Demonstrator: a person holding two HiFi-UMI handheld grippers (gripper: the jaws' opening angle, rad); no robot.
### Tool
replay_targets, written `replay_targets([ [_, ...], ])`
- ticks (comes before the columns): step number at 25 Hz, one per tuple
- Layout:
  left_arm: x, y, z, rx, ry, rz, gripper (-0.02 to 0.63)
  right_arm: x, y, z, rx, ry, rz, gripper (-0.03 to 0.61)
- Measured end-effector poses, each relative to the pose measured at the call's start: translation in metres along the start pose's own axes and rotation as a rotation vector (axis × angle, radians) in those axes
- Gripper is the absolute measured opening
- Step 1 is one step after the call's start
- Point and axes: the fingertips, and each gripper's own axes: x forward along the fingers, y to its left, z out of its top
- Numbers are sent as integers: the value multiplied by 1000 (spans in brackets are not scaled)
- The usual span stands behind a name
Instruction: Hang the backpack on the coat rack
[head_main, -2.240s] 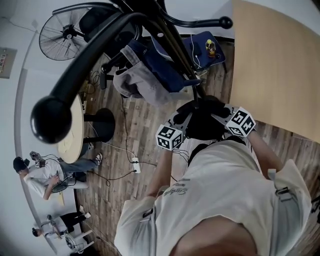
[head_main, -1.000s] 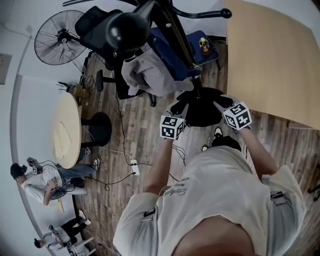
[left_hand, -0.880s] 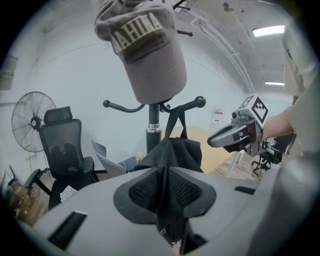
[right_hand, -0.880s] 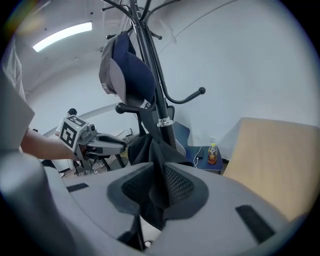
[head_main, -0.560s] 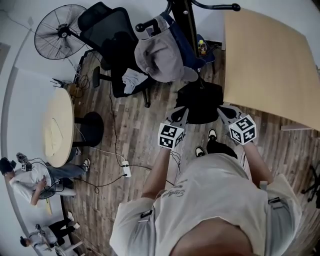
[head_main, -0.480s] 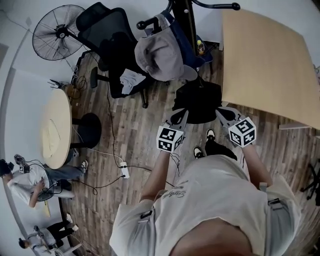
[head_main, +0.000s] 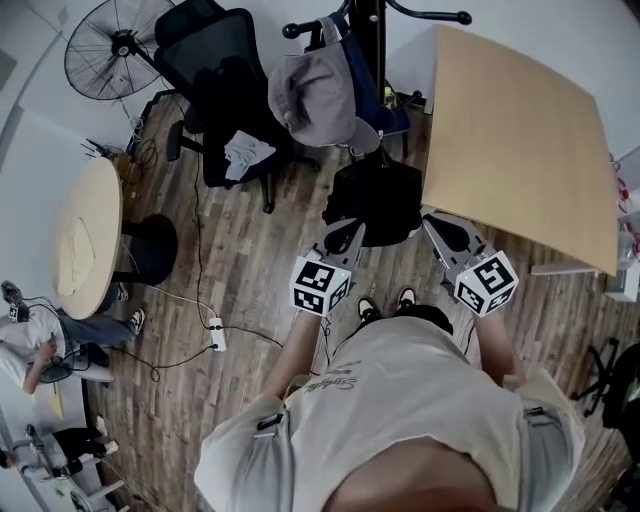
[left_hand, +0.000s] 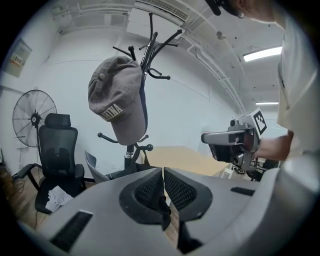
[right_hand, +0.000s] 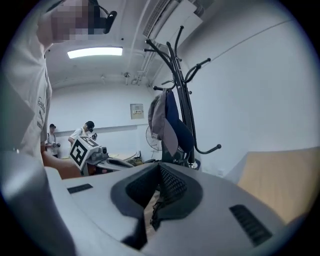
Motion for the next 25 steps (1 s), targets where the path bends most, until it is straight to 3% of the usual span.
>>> replay_targets([
  [6, -2, -9, 36, 46, -34, 52, 20, -16, -8, 37, -131, -48, -2, -6],
  [13, -8, -20, 77, 74, -97, 103, 20, -28, -11, 55, -218, -73, 10, -6],
  [20, -9, -12, 96, 117, -134, 183, 20, -21, -23, 68, -189, -110, -9, -6],
  [25, -5, -11, 96, 81, -141, 173, 20, -22, -29, 71, -171, -108, -31, -6],
])
